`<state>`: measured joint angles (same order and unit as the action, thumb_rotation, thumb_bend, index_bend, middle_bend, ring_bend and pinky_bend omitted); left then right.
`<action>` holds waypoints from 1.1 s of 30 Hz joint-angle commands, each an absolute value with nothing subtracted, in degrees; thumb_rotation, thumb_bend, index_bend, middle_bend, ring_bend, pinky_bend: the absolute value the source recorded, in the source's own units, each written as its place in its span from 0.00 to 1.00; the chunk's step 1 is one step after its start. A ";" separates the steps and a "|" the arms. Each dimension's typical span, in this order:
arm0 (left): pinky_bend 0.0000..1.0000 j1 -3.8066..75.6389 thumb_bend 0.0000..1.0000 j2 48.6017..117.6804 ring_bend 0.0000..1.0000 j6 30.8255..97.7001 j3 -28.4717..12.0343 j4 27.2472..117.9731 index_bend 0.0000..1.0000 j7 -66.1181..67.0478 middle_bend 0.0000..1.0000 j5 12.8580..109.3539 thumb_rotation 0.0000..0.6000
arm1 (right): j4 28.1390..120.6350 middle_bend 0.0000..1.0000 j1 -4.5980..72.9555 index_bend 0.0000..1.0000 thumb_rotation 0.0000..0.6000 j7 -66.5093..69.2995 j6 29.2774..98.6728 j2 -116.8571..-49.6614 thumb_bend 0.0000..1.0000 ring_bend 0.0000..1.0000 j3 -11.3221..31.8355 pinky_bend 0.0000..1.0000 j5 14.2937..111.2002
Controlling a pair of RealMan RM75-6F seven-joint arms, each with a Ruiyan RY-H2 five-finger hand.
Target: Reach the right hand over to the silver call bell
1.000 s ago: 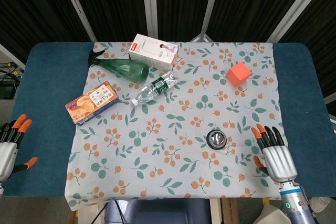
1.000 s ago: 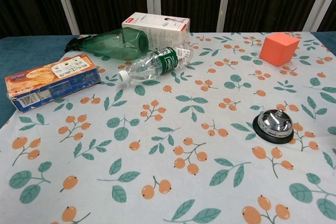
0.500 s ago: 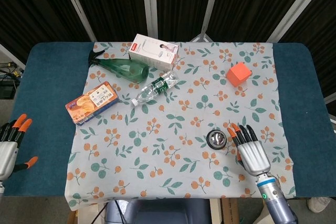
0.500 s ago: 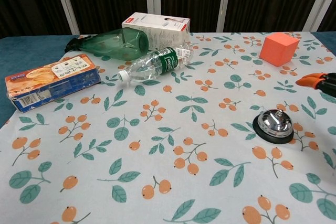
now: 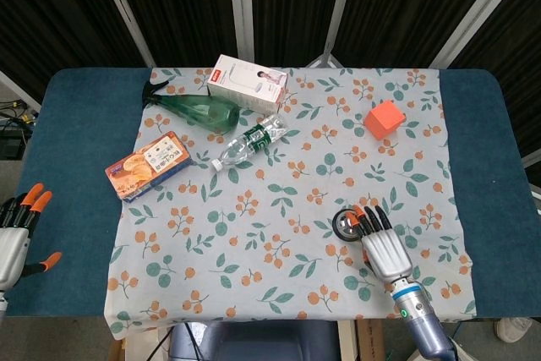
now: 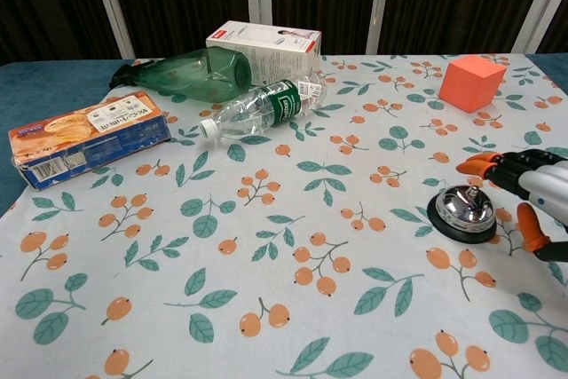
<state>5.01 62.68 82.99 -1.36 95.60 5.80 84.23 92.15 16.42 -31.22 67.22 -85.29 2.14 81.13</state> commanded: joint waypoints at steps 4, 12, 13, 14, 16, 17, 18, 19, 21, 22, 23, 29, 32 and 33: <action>0.00 5.08 0.01 62.75 0.00 82.91 -1.33 95.62 0.00 5.98 0.00 84.30 1.00 | 90.46 0.00 16.60 0.00 1.00 -33.22 66.40 -86.35 0.97 0.00 0.56 0.00 81.37; 0.00 5.03 0.01 62.69 0.00 82.82 -1.29 95.72 0.00 5.85 0.00 84.12 1.00 | 86.65 0.00 16.62 0.00 1.00 -38.41 63.70 -88.23 0.97 0.00 -1.74 0.00 78.85; 0.00 5.05 0.01 62.68 0.00 82.75 -1.30 95.72 0.00 5.83 0.00 84.07 1.00 | 86.74 0.00 16.56 0.00 1.00 -38.41 63.87 -88.32 0.97 0.00 -1.68 0.00 78.73; 0.00 5.08 0.01 62.67 0.00 82.71 -1.32 95.73 0.00 5.84 0.00 84.06 1.00 | 86.93 0.00 16.52 0.00 1.00 -38.23 64.12 -88.37 0.97 0.00 -1.52 0.00 78.67; 0.00 5.10 0.01 62.66 0.00 82.69 -1.31 95.73 0.00 5.89 0.00 84.06 1.00 | 87.27 0.00 16.48 0.00 1.00 -37.80 64.69 -88.39 0.97 0.00 -1.20 0.00 78.70; 0.00 5.09 0.01 62.66 0.00 82.70 -1.30 95.74 0.00 5.89 0.00 84.05 1.00 | 87.57 0.00 16.62 0.00 1.00 -37.47 65.05 -88.28 0.97 0.00 -0.70 0.00 78.74; 0.00 5.07 0.01 62.66 0.00 82.72 -1.29 95.73 0.00 5.87 0.00 84.05 1.00 | 87.85 0.00 16.70 0.00 1.00 -37.15 65.26 -88.16 0.97 0.00 -0.40 0.00 78.73; 0.00 5.05 0.01 62.67 0.00 82.75 -1.29 95.73 0.00 5.84 0.00 84.05 1.00 | 88.18 0.00 16.78 0.00 1.00 -36.82 65.52 -88.02 0.97 0.00 -0.09 0.00 78.75; 0.00 5.02 0.01 62.67 0.00 82.77 -1.26 95.69 0.00 5.78 0.00 84.08 1.00 | 88.89 0.00 16.93 0.00 1.00 -36.20 66.17 -87.66 0.97 0.00 0.55 0.00 78.95; 0.00 5.02 0.01 62.67 0.00 82.76 -1.24 95.69 0.00 5.78 0.00 84.10 1.00 | 89.60 0.00 17.16 0.00 1.00 -35.67 66.79 -87.25 0.97 0.00 1.33 0.00 79.15; 0.00 5.00 0.01 62.67 0.00 82.75 -1.22 95.66 0.00 5.77 0.00 84.07 1.00 | 90.10 0.00 17.28 0.00 1.00 -35.29 67.11 -86.96 0.97 0.00 1.76 0.00 79.22; 0.00 5.01 0.01 62.71 0.00 82.75 -1.24 95.69 0.00 5.86 0.00 84.03 1.00 | 94.17 0.00 17.72 0.00 1.00 -32.40 70.64 -83.99 0.95 0.00 5.24 0.00 80.23; 0.00 4.97 0.01 62.67 0.00 82.82 -1.26 95.66 0.00 5.82 0.00 84.01 1.00 | 96.43 0.00 17.14 0.00 1.00 -30.79 72.55 -81.43 0.80 0.00 6.39 0.00 80.25; 0.00 4.98 0.01 62.67 0.00 82.82 -1.26 95.67 0.00 5.82 0.00 84.03 1.00 | 97.07 0.00 16.77 0.00 1.00 -30.32 73.09 -80.43 0.71 0.00 6.48 0.00 80.16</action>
<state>4.98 62.67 82.82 -1.26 95.67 5.82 84.02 95.67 17.35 -31.47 71.80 -82.15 5.77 80.13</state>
